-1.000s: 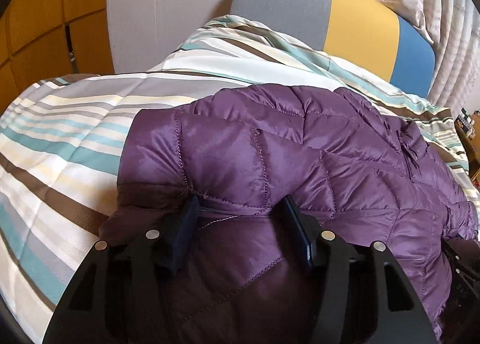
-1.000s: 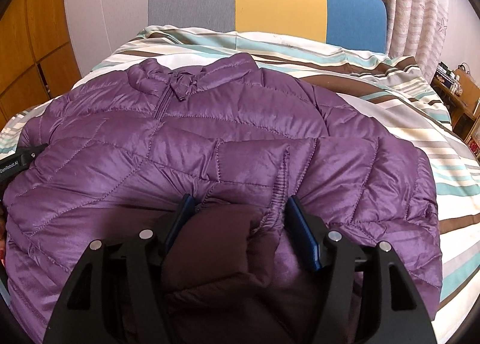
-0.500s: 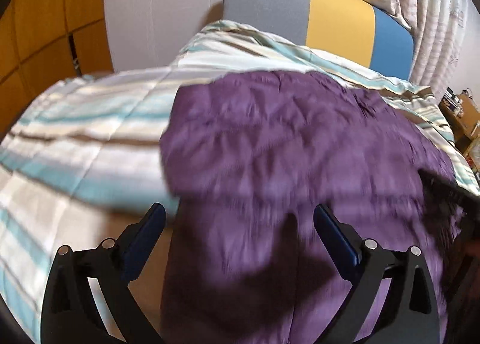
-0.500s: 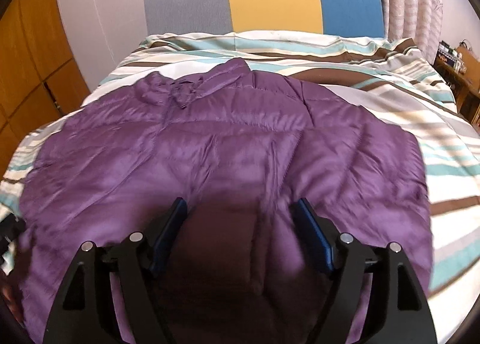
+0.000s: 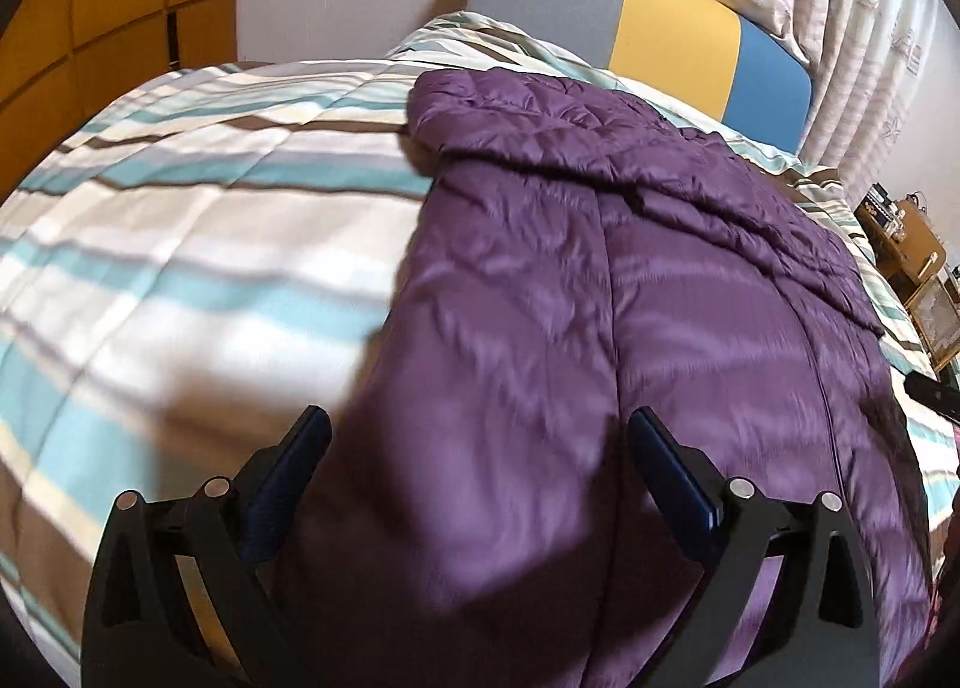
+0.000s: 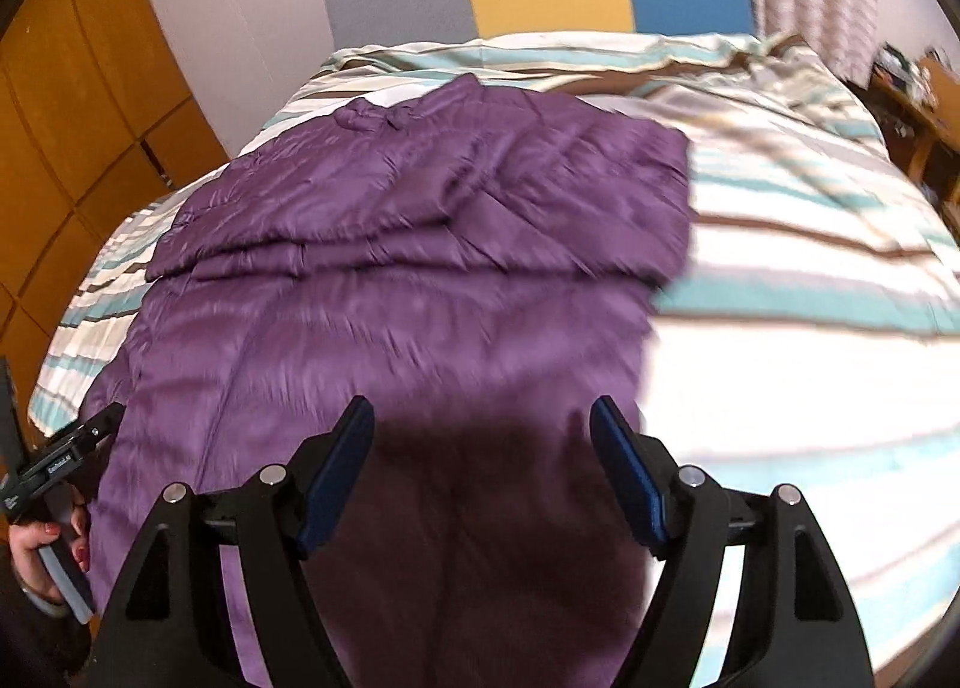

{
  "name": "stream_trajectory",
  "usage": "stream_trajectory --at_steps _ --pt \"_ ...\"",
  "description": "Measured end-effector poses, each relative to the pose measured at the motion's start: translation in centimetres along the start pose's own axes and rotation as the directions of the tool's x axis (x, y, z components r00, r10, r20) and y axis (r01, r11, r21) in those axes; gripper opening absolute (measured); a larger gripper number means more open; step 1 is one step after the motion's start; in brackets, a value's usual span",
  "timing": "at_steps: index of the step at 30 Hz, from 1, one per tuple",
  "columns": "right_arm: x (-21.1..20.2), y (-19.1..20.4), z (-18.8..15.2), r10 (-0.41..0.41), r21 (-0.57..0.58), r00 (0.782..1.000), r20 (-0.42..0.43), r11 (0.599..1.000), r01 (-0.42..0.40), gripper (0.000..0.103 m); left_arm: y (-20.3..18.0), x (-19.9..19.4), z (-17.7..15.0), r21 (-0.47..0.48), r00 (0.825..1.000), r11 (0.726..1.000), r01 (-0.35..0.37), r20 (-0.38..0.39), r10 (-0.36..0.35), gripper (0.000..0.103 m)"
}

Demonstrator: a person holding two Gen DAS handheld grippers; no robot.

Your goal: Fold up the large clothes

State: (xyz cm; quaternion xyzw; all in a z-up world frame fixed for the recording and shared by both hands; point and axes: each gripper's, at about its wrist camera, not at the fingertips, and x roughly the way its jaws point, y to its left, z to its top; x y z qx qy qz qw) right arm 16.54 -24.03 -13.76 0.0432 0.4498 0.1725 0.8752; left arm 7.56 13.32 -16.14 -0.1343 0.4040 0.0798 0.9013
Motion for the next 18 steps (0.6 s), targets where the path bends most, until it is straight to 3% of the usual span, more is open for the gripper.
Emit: stream_trajectory --at_steps 5,11,18 --pt "-2.4 -2.9 -3.1 -0.004 0.054 0.999 -0.036 0.999 0.006 0.072 0.5 -2.3 -2.7 0.026 1.000 1.000 0.004 0.021 -0.004 0.098" --pt "-4.9 -4.9 -6.3 -0.008 0.042 0.997 -0.082 0.999 0.012 0.067 0.7 -4.1 -4.4 0.046 0.999 0.998 0.035 0.024 -0.036 0.098" --pt "-6.0 -5.3 -9.2 0.062 0.053 0.987 -0.152 0.997 -0.054 0.063 0.8 -4.9 -4.9 0.028 0.996 0.996 0.079 0.026 -0.080 0.096"
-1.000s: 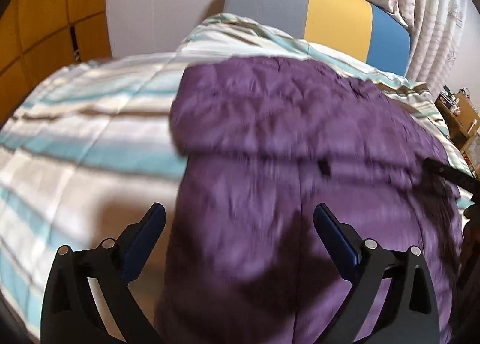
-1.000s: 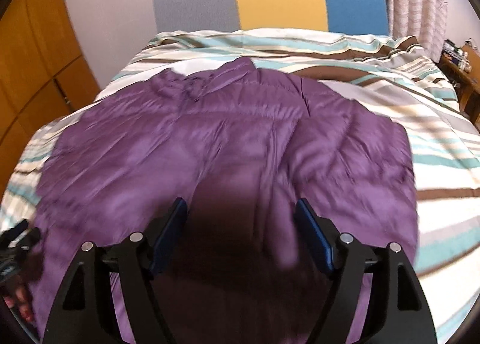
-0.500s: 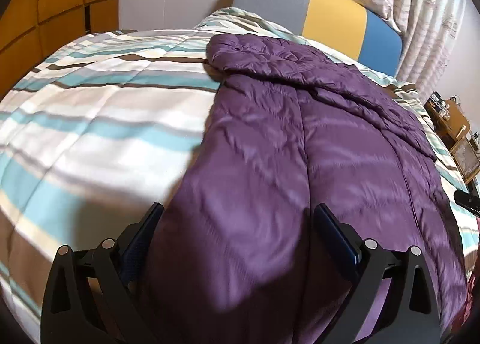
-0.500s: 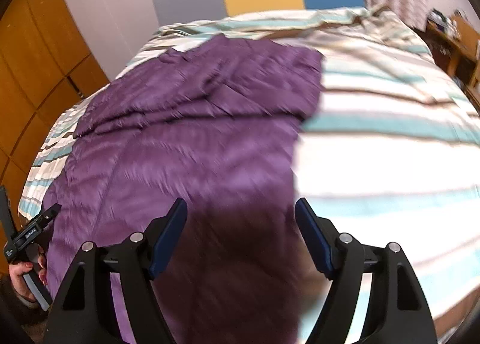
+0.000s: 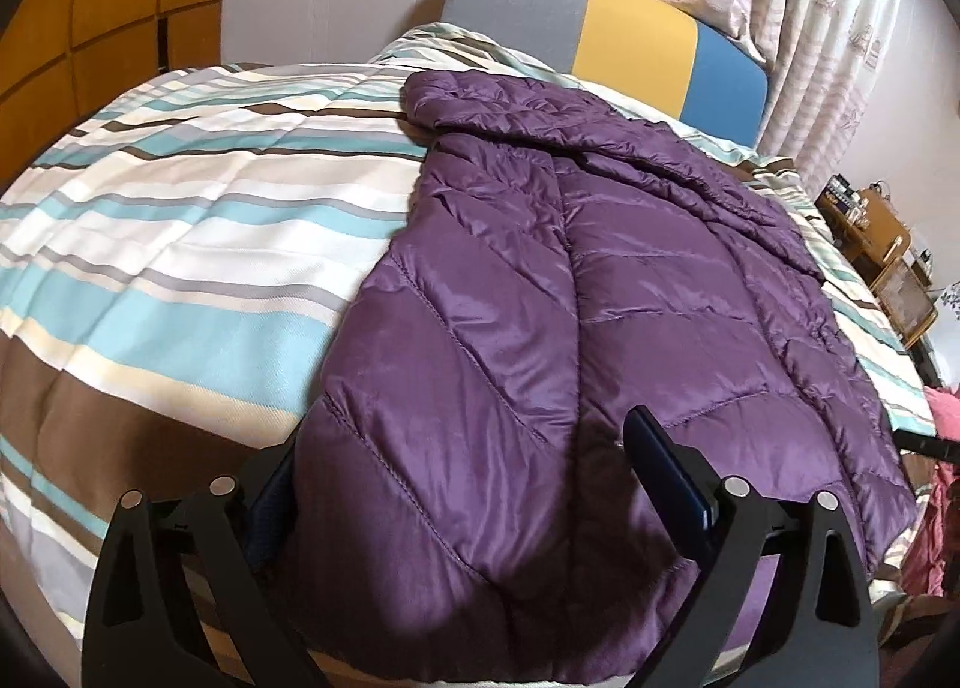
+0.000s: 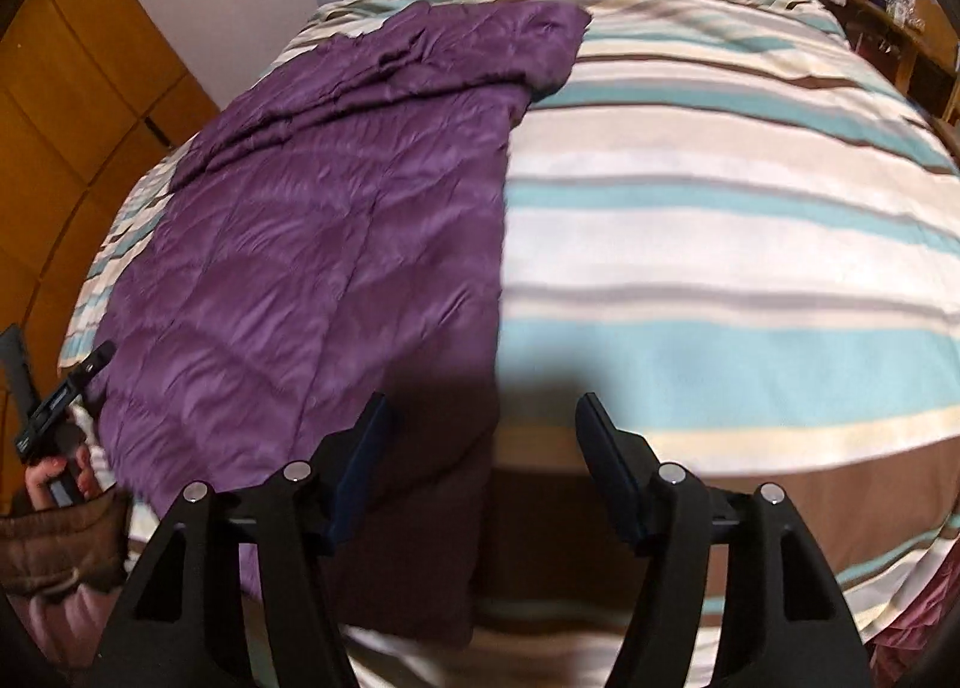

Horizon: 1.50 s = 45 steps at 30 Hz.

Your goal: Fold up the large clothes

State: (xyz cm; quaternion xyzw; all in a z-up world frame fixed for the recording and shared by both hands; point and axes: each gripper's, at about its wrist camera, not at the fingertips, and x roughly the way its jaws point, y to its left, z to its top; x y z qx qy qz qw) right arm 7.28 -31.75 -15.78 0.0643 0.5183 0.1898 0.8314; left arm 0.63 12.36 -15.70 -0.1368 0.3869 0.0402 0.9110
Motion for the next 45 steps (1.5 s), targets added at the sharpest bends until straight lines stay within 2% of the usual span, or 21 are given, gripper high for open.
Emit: stream_trajectory --at_steps 3,6,9,11,12,14,16,20,21,24,26,28,32,37,43,45 --pt "0.1 0.3 -0.8 0.040 -0.009 0.999 -0.036 0.999 -0.041 0.056 -0.2 -0.1 -0.2 0.005 1.000 1.000 0.008 -0.008 -0.008 0.091" --pt "0.4 0.8 -1.6 0.073 -0.019 0.996 -0.056 0.997 -0.074 0.055 -0.5 0.1 -0.6 0.022 1.000 1.000 0.012 -0.025 -0.012 0.080" --pt "0.6 1.6 -2.0 0.077 -0.073 0.996 -0.052 0.994 -0.080 0.045 -1.2 0.1 -0.9 0.058 0.999 0.998 0.018 -0.036 -0.016 0.065" --pt "0.8 2.2 -2.1 0.090 -0.102 0.995 -0.052 0.990 -0.095 0.030 -1.8 0.2 -1.0 0.080 0.997 0.995 0.054 -0.057 -0.049 0.039" --pt "1.0 2.5 -2.1 0.109 -0.117 0.992 -0.059 0.986 -0.115 0.026 -2.0 0.2 -1.0 0.084 0.997 0.995 0.060 -0.061 -0.055 0.036" --pt "1.4 2.9 -2.1 0.137 -0.124 0.988 -0.065 0.982 -0.144 0.013 -2.7 0.0 -1.0 0.106 0.997 0.992 0.066 -0.054 -0.061 0.019" --pt "1.3 3.1 -1.9 0.169 -0.123 0.984 -0.056 0.977 -0.175 0.009 -3.0 -0.5 -0.7 0.105 0.996 0.991 0.081 -0.038 -0.077 0.012" --pt "0.4 2.6 -1.4 0.257 -0.086 0.966 -0.009 0.963 -0.257 0.007 -3.0 -2.8 0.0 0.064 0.983 0.982 0.180 0.019 -0.181 0.009" --pt "-0.3 2.2 -1.3 0.309 -0.070 0.951 0.026 0.949 -0.307 0.007 -3.3 -3.4 0.2 0.065 0.978 0.977 0.202 0.031 -0.205 0.009" --pt "-2.0 1.3 -0.5 0.392 -0.041 0.914 0.099 0.920 -0.390 0.007 -4.0 -5.1 0.9 0.062 0.958 0.960 0.274 0.069 -0.278 0.008" --pt "-2.4 0.8 0.2 0.412 -0.027 0.901 0.131 0.911 -0.413 0.006 -4.1 -5.7 1.8 0.039 0.941 0.946 0.323 0.092 -0.325 0.008" --pt "-2.9 0.4 1.2 0.421 -0.013 0.890 0.174 0.905 -0.425 0.006 -4.0 -5.8 2.9 0.028 0.932 0.939 0.343 0.113 -0.343 0.008" --pt "-2.9 0.7 3.9 0.405 -0.010 0.879 0.251 0.909 -0.416 0.006 -3.7 -5.5 6.0 0.029 0.928 0.943 0.333 0.168 -0.333 0.008" --pt "-1.6 0.3 7.5 0.369 0.028 0.875 0.312 0.917 -0.397 0.006 -2.5 -3.4 10.6 -0.024 0.930 0.953 0.302 0.226 -0.289 0.008" --pt "1.0 -1.4 11.7 0.323 0.112 0.881 0.344 0.918 -0.380 0.006 -1.9 0.6 14.7 -0.051 0.943 0.963 0.266 0.222 -0.248 0.008" --pt "2.0 -2.2 12.7 0.307 0.146 0.886 0.347 0.916 -0.375 0.006 -1.7 2.4 15.9 -0.072 0.952 0.967 0.244 0.208 -0.225 0.008"
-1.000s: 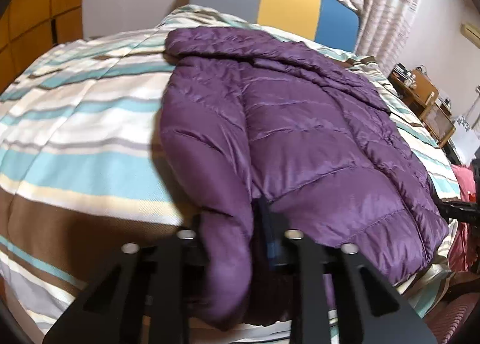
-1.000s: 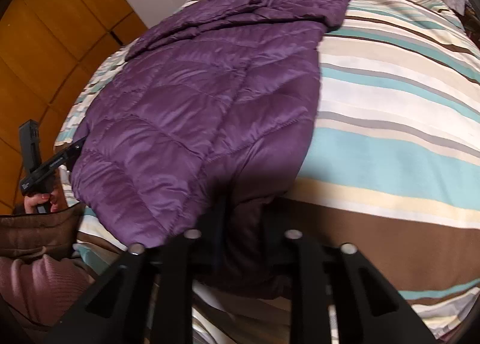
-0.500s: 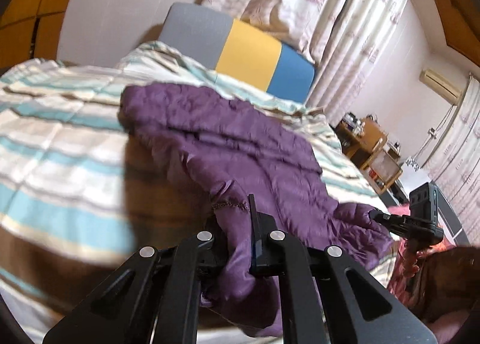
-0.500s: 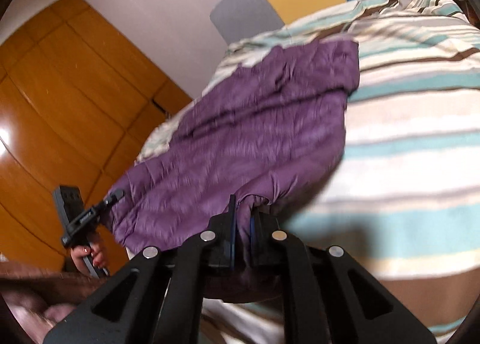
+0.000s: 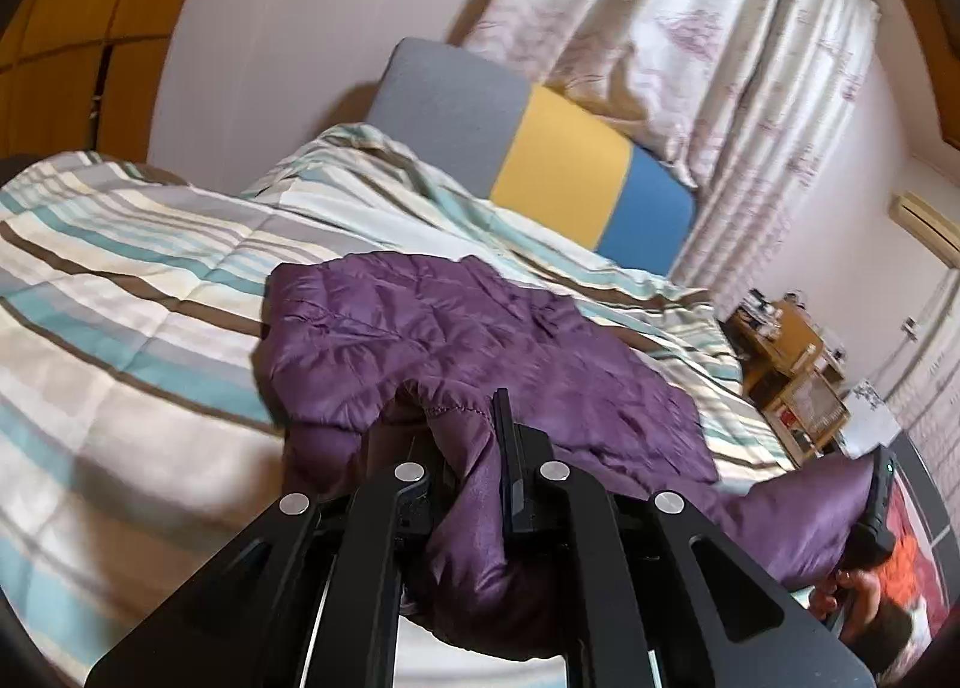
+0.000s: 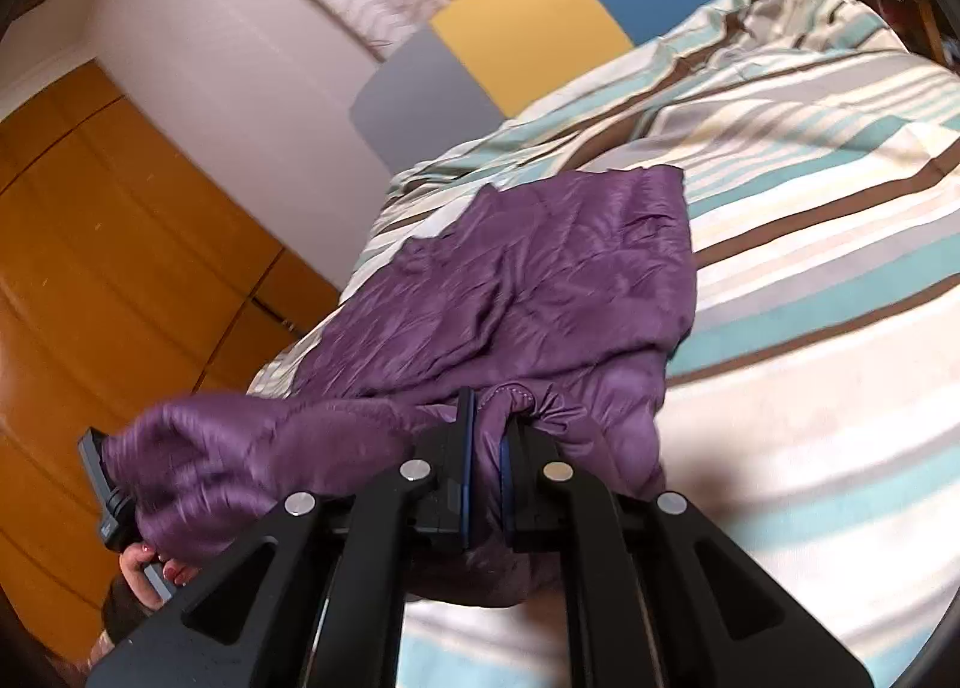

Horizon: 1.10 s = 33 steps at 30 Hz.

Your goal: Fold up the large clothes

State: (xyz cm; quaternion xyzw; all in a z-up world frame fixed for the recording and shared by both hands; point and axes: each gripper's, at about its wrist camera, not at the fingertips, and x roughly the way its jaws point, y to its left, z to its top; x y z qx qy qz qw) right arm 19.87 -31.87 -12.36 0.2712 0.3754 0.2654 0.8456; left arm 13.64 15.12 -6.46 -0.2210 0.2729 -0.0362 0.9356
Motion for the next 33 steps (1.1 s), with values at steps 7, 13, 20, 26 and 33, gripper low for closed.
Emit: stream_trajectory --at_steps 7,13,20,26,33 --pt "3.7 -2.9 1.9 -0.058 0.064 0.998 -0.017 0.996 0.059 0.006 0.5 6.3 1.1 0.031 0.993 0.995 -0.092 -0.066 0.094 0.008" --pt "5.9 -4.8 2.4 -0.091 0.126 0.996 -0.017 0.988 0.092 0.006 1.2 8.8 0.6 0.052 0.984 0.986 -0.156 -0.085 0.160 0.020" --pt "5.5 -5.6 2.2 -0.051 0.183 0.998 0.031 0.982 0.045 0.016 2.9 6.7 0.8 -0.048 0.996 0.995 -0.087 0.011 0.088 0.069" --pt "3.8 -4.8 2.1 -0.016 0.190 0.993 0.117 0.982 -0.007 0.046 4.4 4.0 1.1 -0.094 0.974 0.978 -0.187 0.110 0.197 0.091" --pt "0.6 -3.6 0.8 -0.110 0.110 0.971 0.212 0.990 0.088 0.087 6.6 1.8 -1.9 -0.167 0.981 0.975 -0.143 0.106 0.162 0.095"
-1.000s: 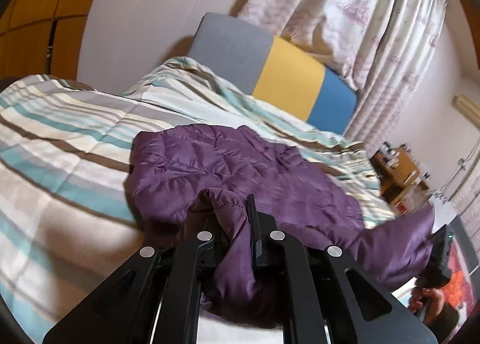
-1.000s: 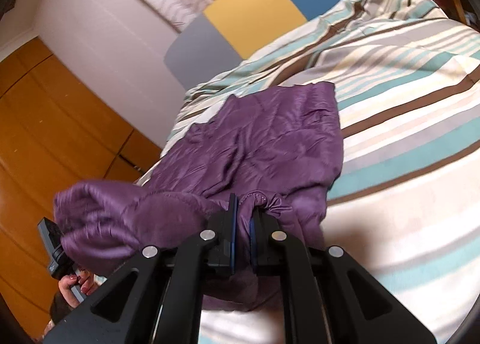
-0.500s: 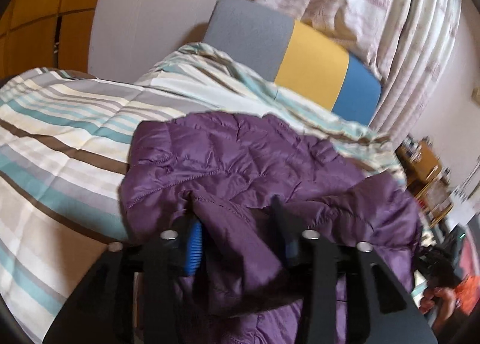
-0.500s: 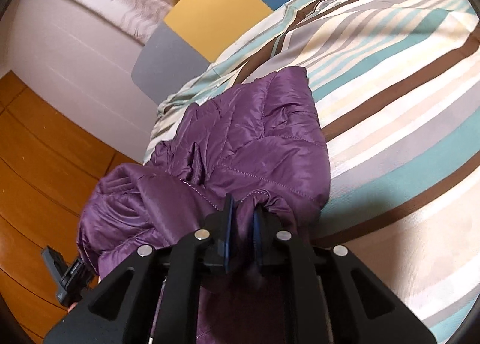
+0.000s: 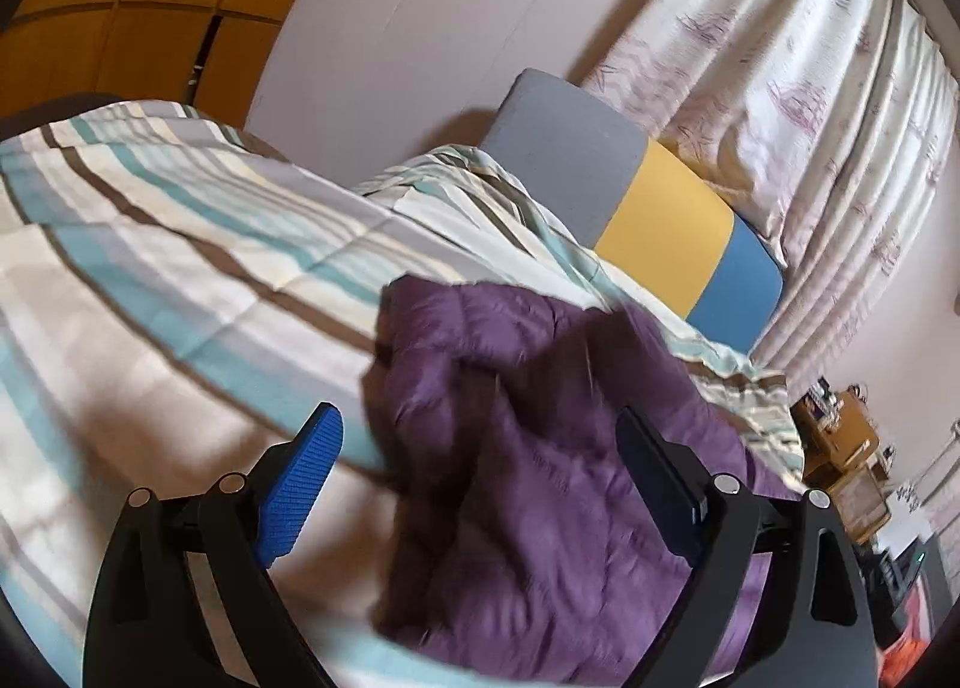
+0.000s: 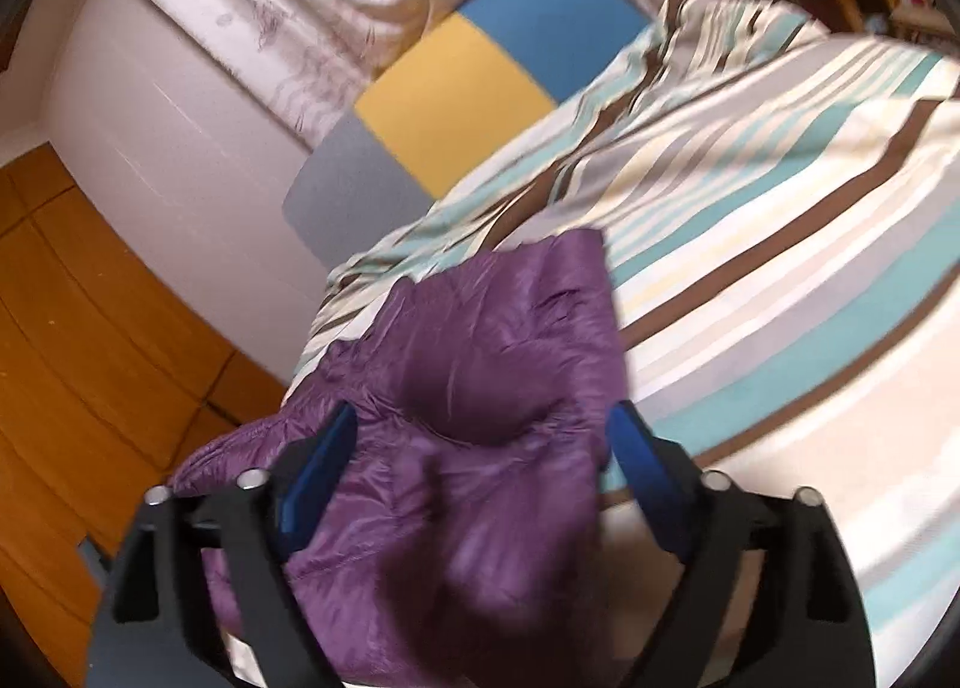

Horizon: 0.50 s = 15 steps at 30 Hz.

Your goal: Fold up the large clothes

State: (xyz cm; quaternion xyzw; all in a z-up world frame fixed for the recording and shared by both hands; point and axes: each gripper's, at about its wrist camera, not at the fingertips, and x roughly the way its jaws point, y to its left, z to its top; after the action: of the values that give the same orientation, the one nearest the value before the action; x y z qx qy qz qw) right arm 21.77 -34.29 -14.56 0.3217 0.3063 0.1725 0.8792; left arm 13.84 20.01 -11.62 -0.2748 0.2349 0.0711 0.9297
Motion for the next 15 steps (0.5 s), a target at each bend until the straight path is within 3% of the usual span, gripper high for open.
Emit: stream_trajectory --at_steps 7,12,14,15 --pt "1.5 -0.2 -3.6 -0.054 -0.051 0.985 -0.166 0.998 0.046 0.088 -1.5 2.6 -3.9 0.089 0.988 0.996 -0.015 -0.152 0.028 0.097" --pt "2.7 0.6 -4.5 -0.066 -0.095 0.975 -0.210 0.994 0.047 0.086 -2.1 5.0 -4.2 0.071 0.974 0.997 -0.004 -0.224 0.020 0.096" --pt "3.2 1.1 -4.7 -0.073 -0.126 0.971 -0.227 0.991 0.045 0.063 -2.7 5.6 -4.5 0.094 0.968 0.995 -0.012 -0.249 0.035 0.082" --pt "3.4 1.1 -4.8 -0.060 -0.126 0.969 -0.240 0.992 0.030 0.060 -3.0 5.5 -4.7 0.113 0.967 0.994 -0.004 -0.252 0.032 0.076"
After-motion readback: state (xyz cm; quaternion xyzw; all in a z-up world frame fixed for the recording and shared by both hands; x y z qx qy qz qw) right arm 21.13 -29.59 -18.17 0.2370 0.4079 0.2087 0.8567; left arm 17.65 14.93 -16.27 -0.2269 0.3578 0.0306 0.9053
